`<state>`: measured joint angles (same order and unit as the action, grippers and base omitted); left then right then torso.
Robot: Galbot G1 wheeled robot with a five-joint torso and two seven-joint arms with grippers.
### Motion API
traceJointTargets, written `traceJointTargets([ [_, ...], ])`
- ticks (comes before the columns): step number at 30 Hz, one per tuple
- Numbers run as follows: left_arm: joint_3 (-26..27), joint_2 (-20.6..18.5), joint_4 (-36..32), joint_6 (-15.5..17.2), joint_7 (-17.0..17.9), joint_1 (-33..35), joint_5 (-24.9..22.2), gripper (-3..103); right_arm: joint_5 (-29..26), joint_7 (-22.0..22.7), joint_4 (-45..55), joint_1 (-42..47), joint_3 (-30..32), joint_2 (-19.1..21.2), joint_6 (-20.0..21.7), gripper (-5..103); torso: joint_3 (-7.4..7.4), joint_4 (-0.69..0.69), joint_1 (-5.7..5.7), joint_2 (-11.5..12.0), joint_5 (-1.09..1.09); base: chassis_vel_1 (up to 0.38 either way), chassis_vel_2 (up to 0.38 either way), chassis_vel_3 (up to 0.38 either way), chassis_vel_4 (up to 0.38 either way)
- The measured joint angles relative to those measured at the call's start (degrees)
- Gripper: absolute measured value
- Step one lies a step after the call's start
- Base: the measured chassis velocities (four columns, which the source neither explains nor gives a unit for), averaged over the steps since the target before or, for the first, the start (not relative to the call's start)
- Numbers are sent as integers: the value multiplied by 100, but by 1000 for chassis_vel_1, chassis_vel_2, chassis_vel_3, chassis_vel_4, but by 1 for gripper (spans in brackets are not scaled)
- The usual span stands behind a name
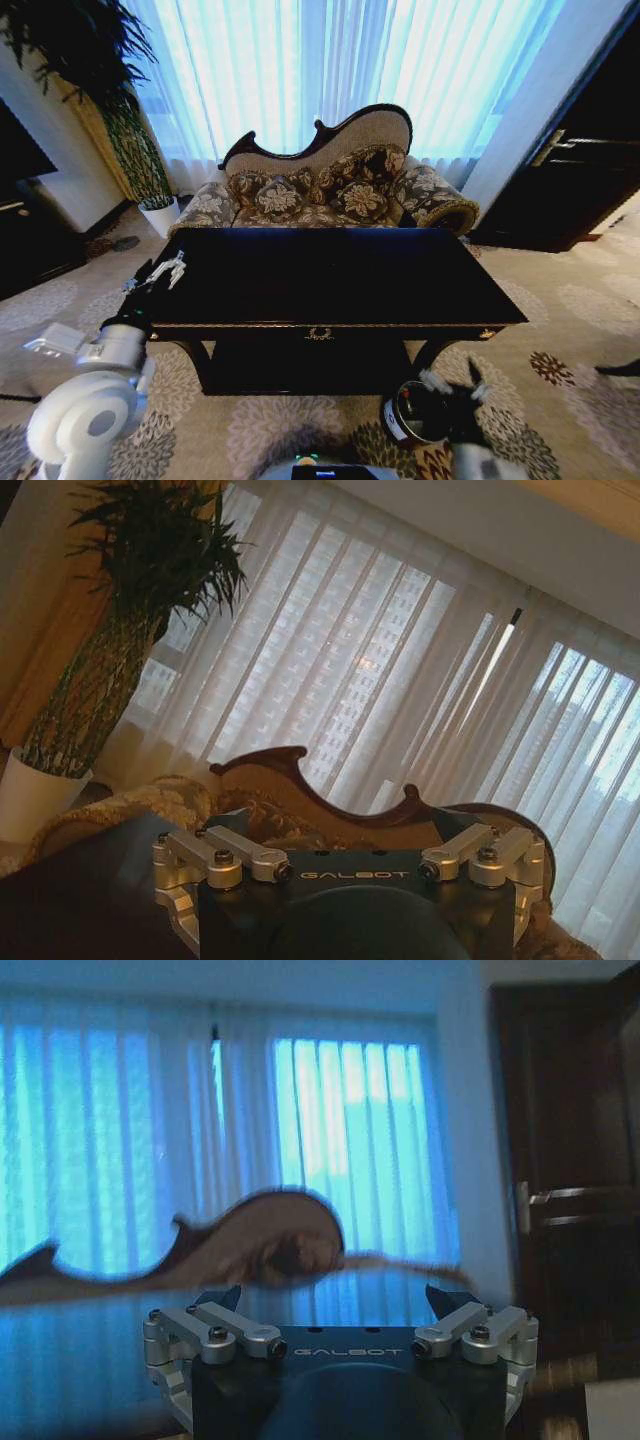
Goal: Move to the front of the table and place the trash on the table into the trash bin.
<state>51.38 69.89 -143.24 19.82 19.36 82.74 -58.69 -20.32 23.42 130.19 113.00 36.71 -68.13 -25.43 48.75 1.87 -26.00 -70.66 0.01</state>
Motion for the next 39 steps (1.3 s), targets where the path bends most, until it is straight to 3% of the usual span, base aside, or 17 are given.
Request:
traceJointTargets([
  [3, 30, -52, 0, 26, 14, -4, 4, 100, -220, 53, 269, -149, 237, 62, 272, 100, 0, -1, 0, 0, -1, 0, 0, 0, 0],
  [6, 20, -41, 0, 38, 13, 20, 89, 100, -667, 84, 929, -566, 745, 234, 836, 100, 0, -2, 0, 0, 0, 0, 0, 0, 0],
  [8, 16, -36, 0, 38, 12, 18, 98, 100, -705, 89, 991, -600, 778, 254, 889, 100, 1, -2, 0, 0, 0, 0, 0, 0, 0],
  [11, 23, -20, 0, -124, -215, 11, 300, 100, -1271, 225, 1381, -1006, 911, 568, 1660, 100, 0, -1, 0, 0, 0, 0, 0, 0, 0],
  [15, 115, -67, 34, -334, -488, 8, 425, 100, -1412, 237, 1389, -1338, 718, 665, 2013, 100, 1, -2, 0, 0, -2, 0, 0, 0, 0],
  [20, 141, -97, 166, -373, -511, 25, 342, 100, -1178, 59, 1376, -1470, 444, 461, 1862, 100, 1, 0, -1, 1, 0, 0, 0, 0, 0],
  [23, 93, -127, 371, -718, -1275, 120, 492, 100, -1096, -14, 1357, -1539, 251, 357, 1709, 100, 0, -2, 0, 0, 1, 0, 0, 0, 0],
  [24, 93, -127, 371, -718, -1275, 120, 492, 100, -1096, -14, 1357, -1539, 251, 357, 1709, 100, 0, -2, 0, 0, 1, 0, 0, 0, 0],
  [26, 122, -148, 638, -952, -1918, 82, 643, 100, -1095, -113, 1346, -1534, 170, 361, 1672, 100, 0, 0, 0, 0, 0, 0, 0, 0, 0],
  [28, 188, -161, 807, -1027, -2168, 36, 678, 100, -1068, -272, 1337, -1487, 127, 423, 1605, 100, 1, 0, -1, 1, 0, 0, 0, 0, 0],
  [33, 216, -112, 840, -1049, -2214, 79, 729, 100, -1078, -714, 1329, -1407, 169, 613, 1433, 100, 0, -1, 0, 0, 1, 0, 0, 0, 0],
  [39, 140, -18, 781, -1018, -2174, 108, 765, 100, -1203, -946, 1320, -1319, 161, 687, 1409, 100, 0, -1, -1, 1, 0, 0, 0, 0, 0],
])
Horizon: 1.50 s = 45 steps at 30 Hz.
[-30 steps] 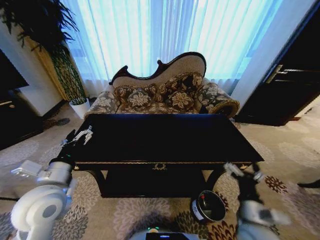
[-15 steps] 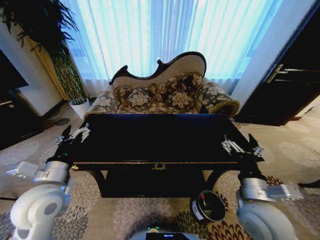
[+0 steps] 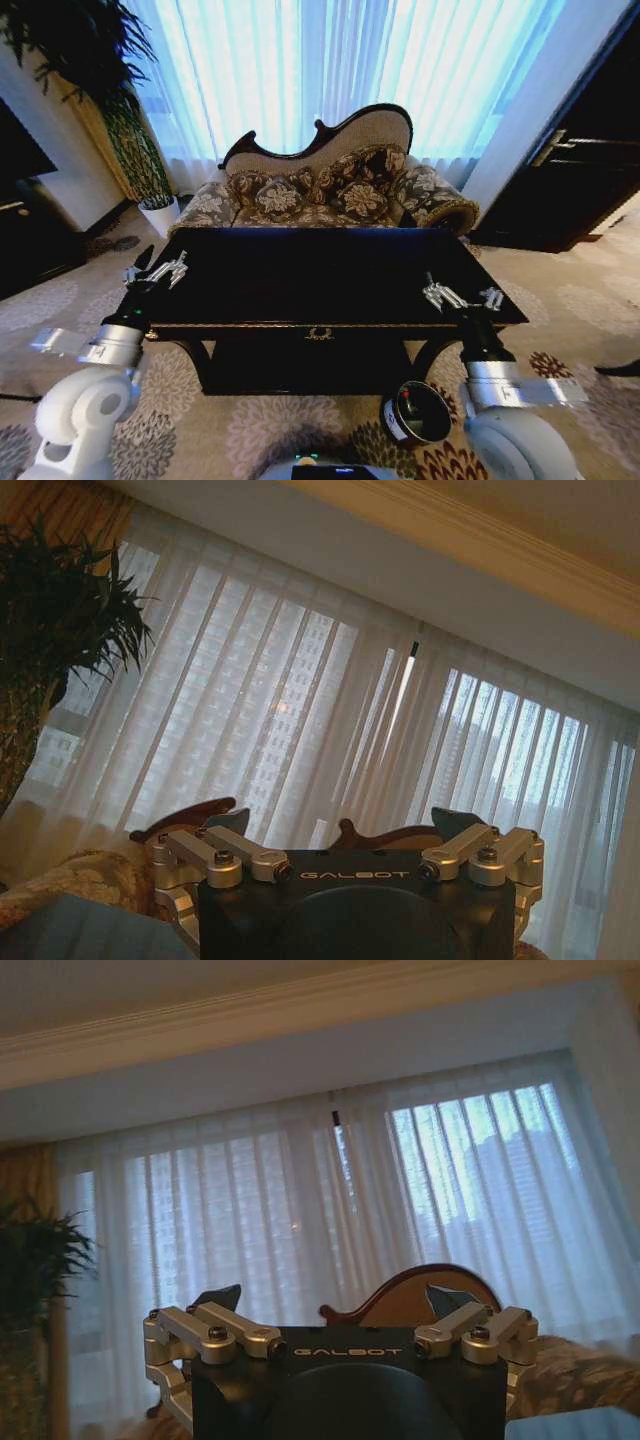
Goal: Move to the front of the table and place the trash on the table into the trash bin.
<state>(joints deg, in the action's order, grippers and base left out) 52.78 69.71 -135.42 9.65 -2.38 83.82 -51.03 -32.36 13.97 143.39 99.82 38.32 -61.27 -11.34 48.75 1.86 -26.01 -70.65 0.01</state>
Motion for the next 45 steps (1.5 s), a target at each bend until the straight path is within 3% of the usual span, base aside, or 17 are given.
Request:
traceJointTargets([
  [8, -216, 84, -263, 112, 102, 46, 202, 100, 3, -243, -7, -50, -200, -233, -111, 100, 0, 1, 0, 0, -1, 0, 0, 0, 0],
  [22, -229, 165, -260, 152, 173, 46, 268, 100, -27, -178, -122, -215, -425, -163, -128, 100, 1, 0, -3, 0, 0, 80, -70, -82, 84],
  [45, -227, 314, -378, 262, 414, 23, 153, 100, -97, 4, -231, -272, -487, -65, -59, 100, -3, 1, 6, -5, 3, 322, -313, -311, 313],
])
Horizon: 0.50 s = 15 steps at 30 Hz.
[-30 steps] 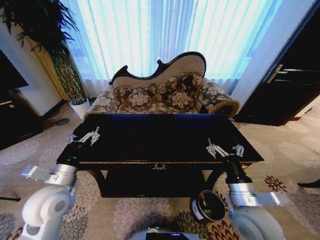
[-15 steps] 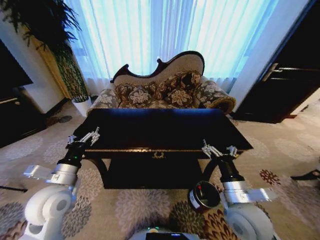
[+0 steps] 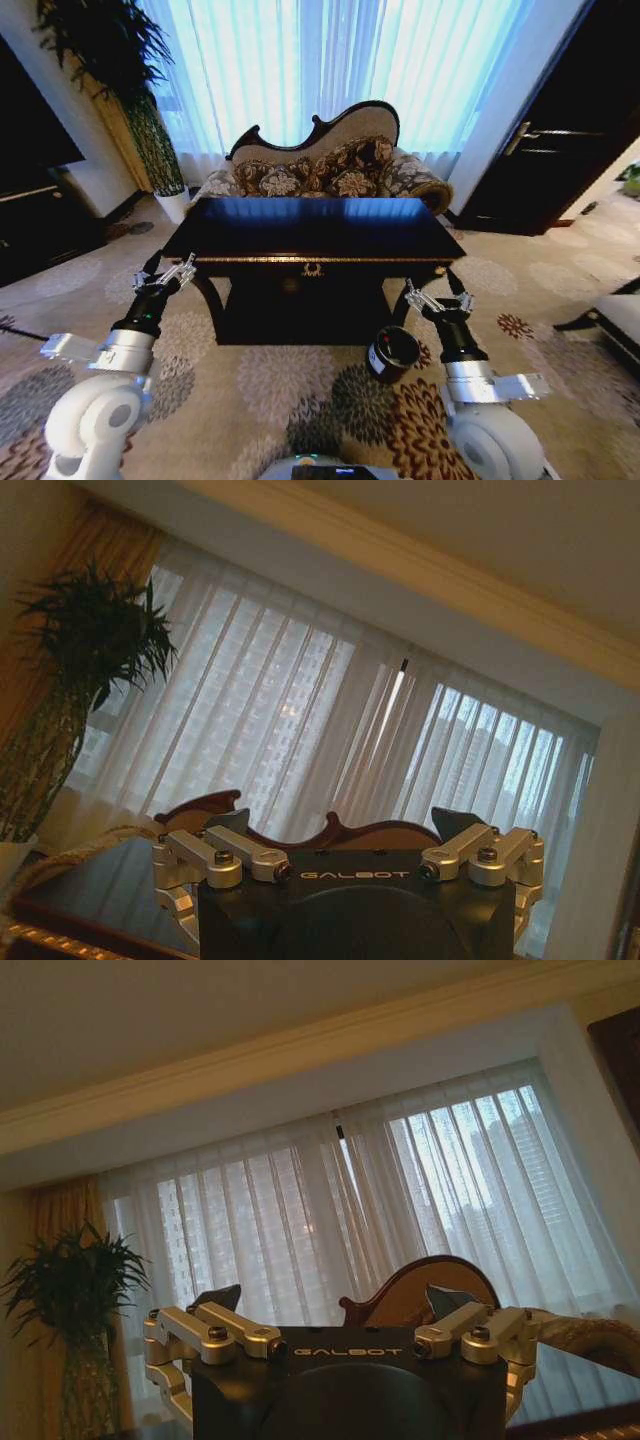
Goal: Move to the front of the table and place the trash on the table into the trash bin.
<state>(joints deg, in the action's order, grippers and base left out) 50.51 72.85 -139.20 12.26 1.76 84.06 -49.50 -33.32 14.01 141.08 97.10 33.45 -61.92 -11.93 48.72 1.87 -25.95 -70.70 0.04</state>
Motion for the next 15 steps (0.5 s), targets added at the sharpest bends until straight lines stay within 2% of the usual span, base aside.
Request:
traceJointTargets([
  [15, 76, 5, -24, -59, -28, 37, 22, 100, 18, -112, 135, 155, 16, -328, -61, 100, 3, -1, -7, 5, -3, 340, -338, -346, 341],
])
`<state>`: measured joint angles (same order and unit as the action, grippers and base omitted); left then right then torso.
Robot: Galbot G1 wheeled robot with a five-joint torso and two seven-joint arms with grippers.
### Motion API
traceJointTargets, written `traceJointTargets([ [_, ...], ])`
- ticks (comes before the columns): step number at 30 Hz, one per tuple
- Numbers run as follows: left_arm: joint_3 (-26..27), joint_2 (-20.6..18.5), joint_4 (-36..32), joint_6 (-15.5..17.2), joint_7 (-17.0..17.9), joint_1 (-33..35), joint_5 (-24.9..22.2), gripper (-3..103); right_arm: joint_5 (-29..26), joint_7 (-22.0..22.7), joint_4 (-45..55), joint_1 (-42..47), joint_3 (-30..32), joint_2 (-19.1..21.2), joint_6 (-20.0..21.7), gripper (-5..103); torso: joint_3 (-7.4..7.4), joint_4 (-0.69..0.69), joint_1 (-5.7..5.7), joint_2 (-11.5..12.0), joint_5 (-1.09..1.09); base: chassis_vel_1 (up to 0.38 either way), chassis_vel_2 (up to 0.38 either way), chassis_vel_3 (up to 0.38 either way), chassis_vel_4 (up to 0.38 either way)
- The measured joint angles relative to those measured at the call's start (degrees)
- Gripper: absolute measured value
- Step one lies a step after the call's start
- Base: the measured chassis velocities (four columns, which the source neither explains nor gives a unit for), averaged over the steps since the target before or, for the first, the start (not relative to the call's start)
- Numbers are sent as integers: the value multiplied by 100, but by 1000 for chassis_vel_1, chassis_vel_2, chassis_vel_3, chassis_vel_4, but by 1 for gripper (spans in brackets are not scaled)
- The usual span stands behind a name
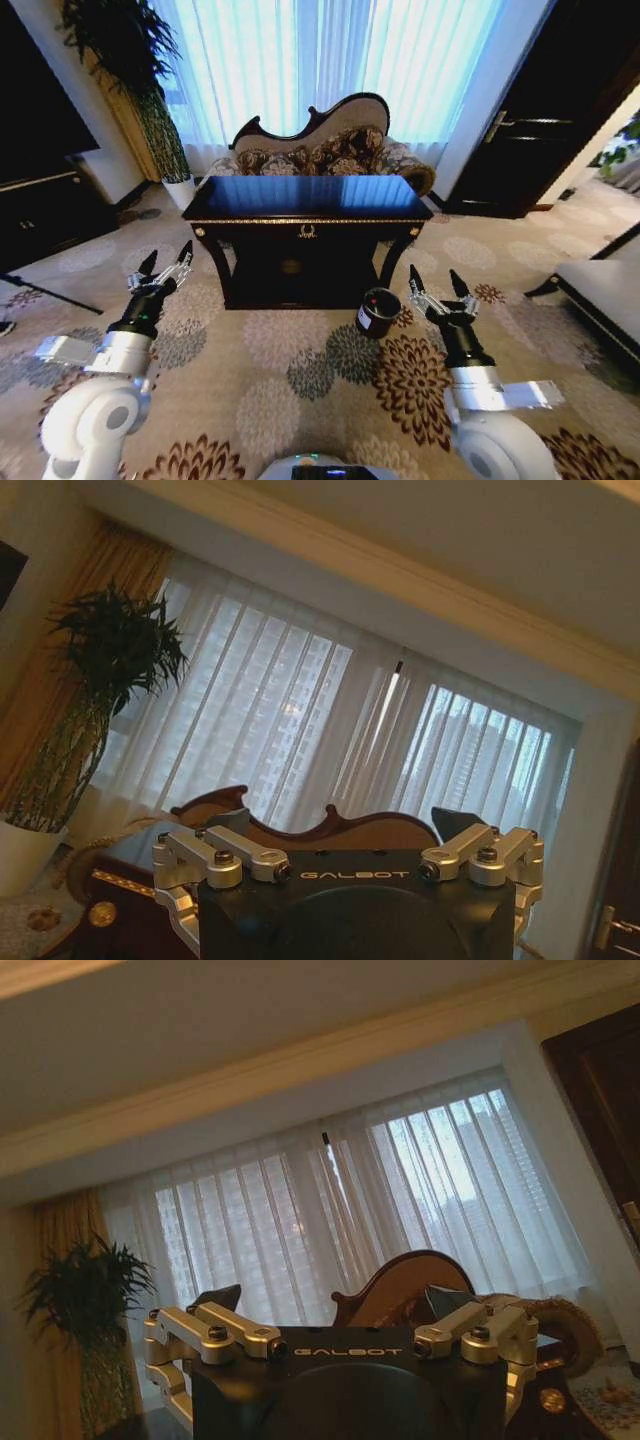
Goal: Move to the front of the table and place the trash on the table into the trash bin.
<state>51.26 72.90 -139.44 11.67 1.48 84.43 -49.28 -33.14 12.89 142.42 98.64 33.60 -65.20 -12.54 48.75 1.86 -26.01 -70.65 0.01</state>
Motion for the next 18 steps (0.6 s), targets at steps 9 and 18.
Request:
traceJointTargets([
  [9, -85, -68, 0, -18, -8, -37, 1, 100, -25, -59, 82, 139, 86, -82, -63, 100, -2, 0, 7, -4, 1, 188, -182, -199, 196],
  [18, -77, -125, -5, -10, 1, -78, -43, 100, -36, -57, 64, 172, 138, -82, -65, 100, 3, -1, -10, 5, 1, -45, 44, 44, -49],
])
